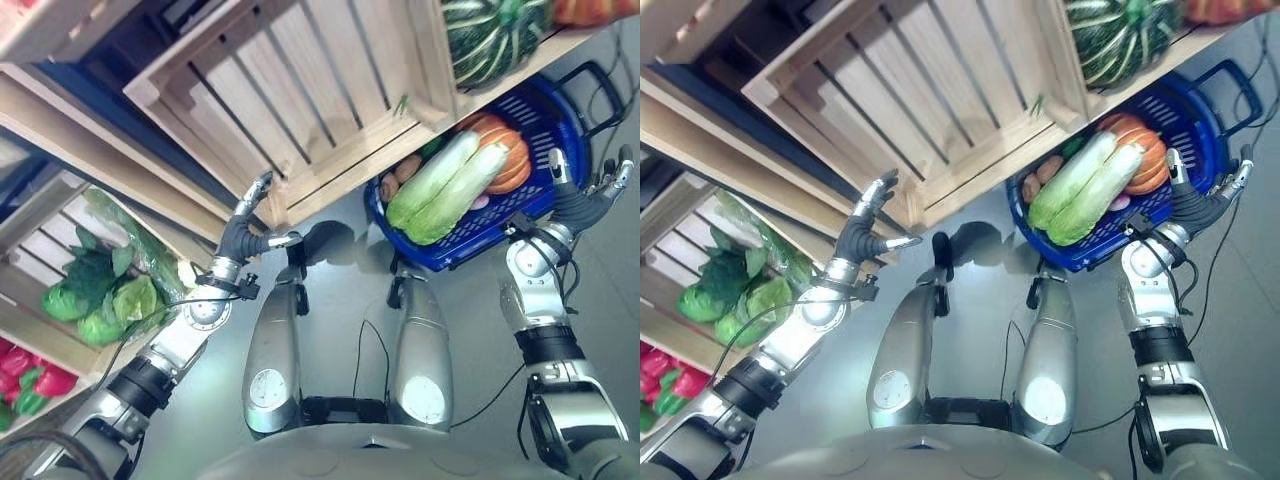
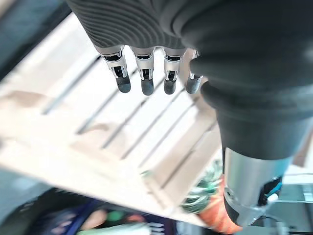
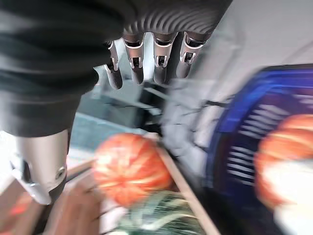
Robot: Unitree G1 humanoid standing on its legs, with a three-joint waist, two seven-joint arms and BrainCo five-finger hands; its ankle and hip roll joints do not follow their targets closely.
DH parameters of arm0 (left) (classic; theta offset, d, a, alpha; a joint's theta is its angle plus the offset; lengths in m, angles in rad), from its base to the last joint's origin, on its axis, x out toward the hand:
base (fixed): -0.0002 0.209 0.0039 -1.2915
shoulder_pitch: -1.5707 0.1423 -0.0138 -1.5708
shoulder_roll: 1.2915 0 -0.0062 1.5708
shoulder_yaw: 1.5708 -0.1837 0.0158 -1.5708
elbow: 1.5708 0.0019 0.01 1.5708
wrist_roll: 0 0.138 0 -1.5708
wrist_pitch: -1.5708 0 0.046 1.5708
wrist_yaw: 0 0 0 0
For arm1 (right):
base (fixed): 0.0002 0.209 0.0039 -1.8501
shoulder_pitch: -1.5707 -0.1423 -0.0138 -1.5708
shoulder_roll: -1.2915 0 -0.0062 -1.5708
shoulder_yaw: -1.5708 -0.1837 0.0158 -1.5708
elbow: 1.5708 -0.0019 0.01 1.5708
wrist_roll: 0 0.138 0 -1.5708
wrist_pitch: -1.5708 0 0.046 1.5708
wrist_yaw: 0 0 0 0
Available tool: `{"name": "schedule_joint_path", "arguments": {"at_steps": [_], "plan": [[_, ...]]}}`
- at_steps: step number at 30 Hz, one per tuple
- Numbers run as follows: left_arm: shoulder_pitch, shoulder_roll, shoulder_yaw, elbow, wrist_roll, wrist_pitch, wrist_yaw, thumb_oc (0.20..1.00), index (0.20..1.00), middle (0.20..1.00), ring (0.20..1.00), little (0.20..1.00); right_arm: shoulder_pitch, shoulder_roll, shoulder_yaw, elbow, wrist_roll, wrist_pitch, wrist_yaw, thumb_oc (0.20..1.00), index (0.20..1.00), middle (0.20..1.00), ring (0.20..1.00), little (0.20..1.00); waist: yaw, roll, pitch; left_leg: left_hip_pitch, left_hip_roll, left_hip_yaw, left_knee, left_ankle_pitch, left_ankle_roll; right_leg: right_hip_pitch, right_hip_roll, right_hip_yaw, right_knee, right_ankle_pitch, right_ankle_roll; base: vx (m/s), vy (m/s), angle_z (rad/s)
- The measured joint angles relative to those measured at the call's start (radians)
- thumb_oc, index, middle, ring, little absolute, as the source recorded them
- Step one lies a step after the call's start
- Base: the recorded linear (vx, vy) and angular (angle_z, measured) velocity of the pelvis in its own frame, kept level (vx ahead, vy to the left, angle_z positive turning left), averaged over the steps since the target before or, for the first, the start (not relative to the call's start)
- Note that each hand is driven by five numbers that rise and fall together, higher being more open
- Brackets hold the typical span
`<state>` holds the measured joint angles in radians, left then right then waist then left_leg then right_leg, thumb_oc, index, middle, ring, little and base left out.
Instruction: Pick up fruits and vegetables into the basket
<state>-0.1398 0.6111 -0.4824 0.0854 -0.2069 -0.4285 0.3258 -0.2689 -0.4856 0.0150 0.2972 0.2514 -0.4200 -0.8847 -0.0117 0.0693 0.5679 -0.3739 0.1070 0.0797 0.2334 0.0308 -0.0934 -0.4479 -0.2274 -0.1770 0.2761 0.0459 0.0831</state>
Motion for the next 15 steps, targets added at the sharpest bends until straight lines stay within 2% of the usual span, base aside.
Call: {"name": "schedule_joint_path", "arguments": {"at_steps": [2,4,6,8,9,13,15], "plan": [[0.021,-0.019,0.024,0.026,-0.001,-0.009,-0.020,1.000,1.000,1.000,1.000,1.000,0.045,0.003,0.016,-0.043,-0.072,0.002,0.027,1.000,1.000,1.000,1.000,1.000,-0.005,-0.008,-0.003,0.077,0.007,0.005,-0.031,0.000,-0.002,0.071,0.007,-0.001,-0.026,-0.002,0.002,0.12,0.086,-0.07],[0.066,-0.024,0.054,0.029,-0.001,-0.015,-0.044,1.000,1.000,1.000,1.000,1.000,0.080,0.005,0.049,-0.071,-0.128,0.004,0.066,1.000,1.000,1.000,1.000,1.000,-0.008,-0.028,-0.033,0.118,0.015,0.015,-0.056,-0.001,-0.004,0.107,0.016,0.000,-0.054,-0.001,0.007,0.09,0.056,-0.14],[0.100,-0.029,0.068,0.068,0.000,-0.017,-0.070,1.000,1.000,1.000,1.000,1.000,0.132,0.021,0.072,-0.077,-0.165,0.009,0.124,1.000,1.000,1.000,1.000,1.000,-0.012,-0.058,-0.099,0.148,0.016,0.020,-0.087,0.003,-0.009,0.138,0.028,-0.001,-0.092,0.012,0.005,0.15,0.077,-0.09],[0.119,-0.049,0.088,0.112,0.001,-0.017,-0.103,1.000,1.000,1.000,1.000,1.000,0.168,0.045,0.087,-0.072,-0.163,0.019,0.181,1.000,1.000,1.000,1.000,1.000,-0.012,-0.078,-0.132,0.212,0.018,0.029,-0.126,0.006,-0.013,0.201,0.033,-0.003,-0.133,0.019,0.007,0.16,0.100,-0.07],[0.134,-0.068,0.093,0.149,0.001,-0.017,-0.118,1.000,1.000,1.000,1.000,1.000,0.199,0.053,0.106,-0.062,-0.165,0.028,0.215,1.000,1.000,1.000,1.000,1.000,-0.011,-0.085,-0.181,0.240,0.018,0.036,-0.149,0.006,-0.013,0.227,0.034,-0.004,-0.159,0.022,0.011,0.15,0.101,-0.06],[0.187,-0.105,0.106,0.214,0.002,-0.016,-0.162,1.000,1.000,1.000,1.000,1.000,0.272,0.068,0.168,-0.011,-0.165,0.079,0.347,1.000,1.000,1.000,1.000,1.000,-0.012,-0.095,-0.306,0.334,0.013,0.044,-0.215,0.008,-0.014,0.331,0.037,-0.018,-0.241,0.035,0.028,0.11,0.080,0.02],[0.199,-0.119,0.109,0.257,0.007,-0.016,-0.183,1.000,1.000,1.000,1.000,1.000,0.278,0.083,0.197,0.042,-0.150,0.101,0.407,1.000,1.000,1.000,1.000,1.000,-0.010,-0.098,-0.335,0.370,0.013,0.043,-0.237,0.010,-0.015,0.370,0.041,-0.025,-0.264,0.037,0.031,0.08,0.076,0.05]]}}
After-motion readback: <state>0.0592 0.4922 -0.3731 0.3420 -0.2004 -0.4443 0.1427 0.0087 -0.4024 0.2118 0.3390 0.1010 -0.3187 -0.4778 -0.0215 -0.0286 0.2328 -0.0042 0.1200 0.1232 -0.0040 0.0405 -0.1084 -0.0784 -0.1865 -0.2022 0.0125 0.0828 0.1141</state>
